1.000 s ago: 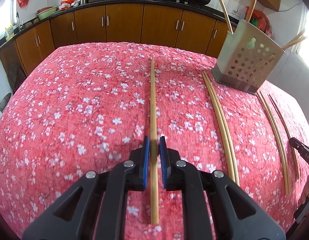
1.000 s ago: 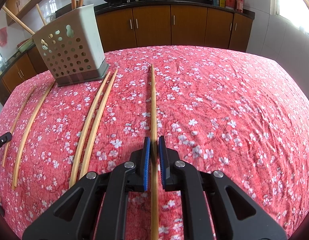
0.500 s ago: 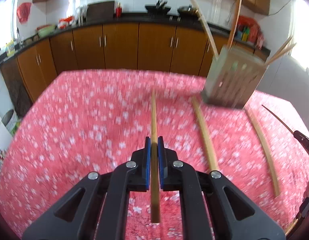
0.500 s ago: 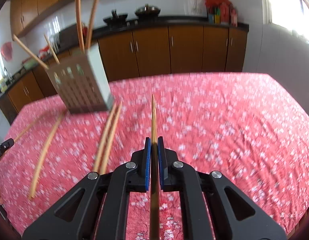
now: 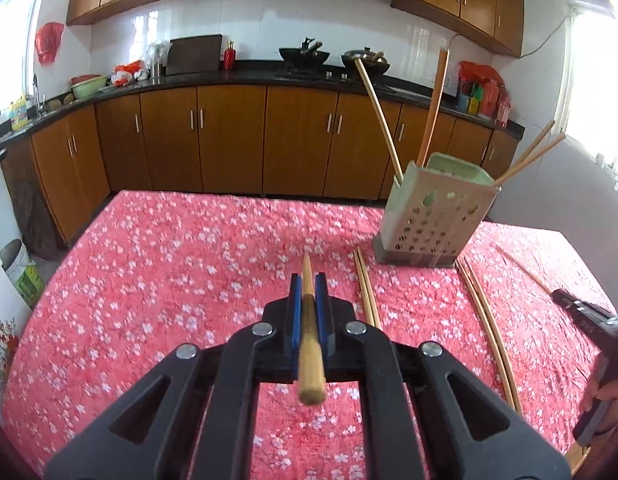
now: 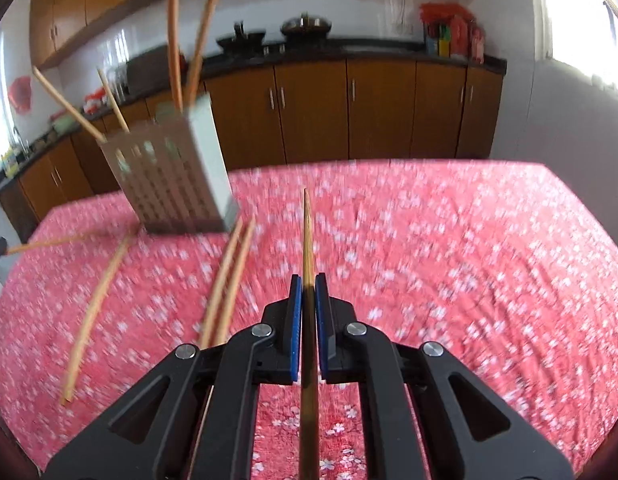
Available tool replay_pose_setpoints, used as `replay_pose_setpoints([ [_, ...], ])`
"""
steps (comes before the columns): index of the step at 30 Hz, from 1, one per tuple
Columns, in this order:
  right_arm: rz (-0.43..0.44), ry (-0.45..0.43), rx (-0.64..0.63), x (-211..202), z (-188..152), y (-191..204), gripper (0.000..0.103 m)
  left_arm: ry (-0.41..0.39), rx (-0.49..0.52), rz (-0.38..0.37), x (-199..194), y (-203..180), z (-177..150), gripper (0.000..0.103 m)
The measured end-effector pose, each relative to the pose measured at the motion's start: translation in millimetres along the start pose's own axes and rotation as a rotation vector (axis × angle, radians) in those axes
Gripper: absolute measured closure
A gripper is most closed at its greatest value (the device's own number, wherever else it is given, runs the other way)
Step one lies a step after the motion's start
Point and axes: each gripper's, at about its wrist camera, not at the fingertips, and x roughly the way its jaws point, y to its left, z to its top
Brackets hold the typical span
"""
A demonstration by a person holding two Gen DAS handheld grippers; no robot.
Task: Organize utensils
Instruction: 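Lift both held chopsticks and carry them above the perforated holder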
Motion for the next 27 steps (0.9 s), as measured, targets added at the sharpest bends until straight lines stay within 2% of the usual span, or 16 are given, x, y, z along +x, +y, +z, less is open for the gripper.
replay_pose_setpoints([
  [4, 0.004, 0.076, -0.001, 23, -9, 0, 0.095, 0.023, 0.000, -0.002, 5, 1, -9, 0.095],
  [7, 0.010, 0.101, -0.019, 27, -15, 2, 0.093, 0.027, 0.003, -0.003, 6, 2, -12, 0.095],
  [9, 0.015, 0.102, -0.024, 24, -19, 1, 0.082, 0.029, 0.005, -0.002, 7, 1, -13, 0.095],
  [10, 0.017, 0.101, -0.023, 23, -21, 3, 0.072, 0.030, 0.006, -0.001, 7, 0, -13, 0.095],
  [12, 0.021, 0.096, -0.033, 16, -25, 4, 0.068, 0.031, 0.005, -0.002, 7, -1, -14, 0.095],
  [17, 0.007, 0.143, -0.048, 16, -41, 3, 0.069, 0.036, 0.009, -0.007, 7, -1, -14, 0.095],
  [18, 0.008, 0.153, -0.042, 17, -43, 2, 0.072, 0.036, 0.010, -0.007, 7, -2, -15, 0.095],
  [19, 0.000, 0.142, -0.040, 15, -46, 1, 0.080, 0.036, 0.011, -0.006, 7, -2, -15, 0.095],
  [20, -0.005, 0.143, -0.036, 16, -46, 0, 0.094, 0.036, 0.012, -0.005, 7, -3, -15, 0.095],
  [23, 0.003, 0.150, -0.016, 14, -44, -6, 0.095, 0.033, 0.014, -0.003, 6, -3, -14, 0.095],
  [27, 0.002, 0.065, -0.012, -8, -32, -9, 0.096, 0.003, 0.021, 0.003, -1, -5, -9, 0.095],
])
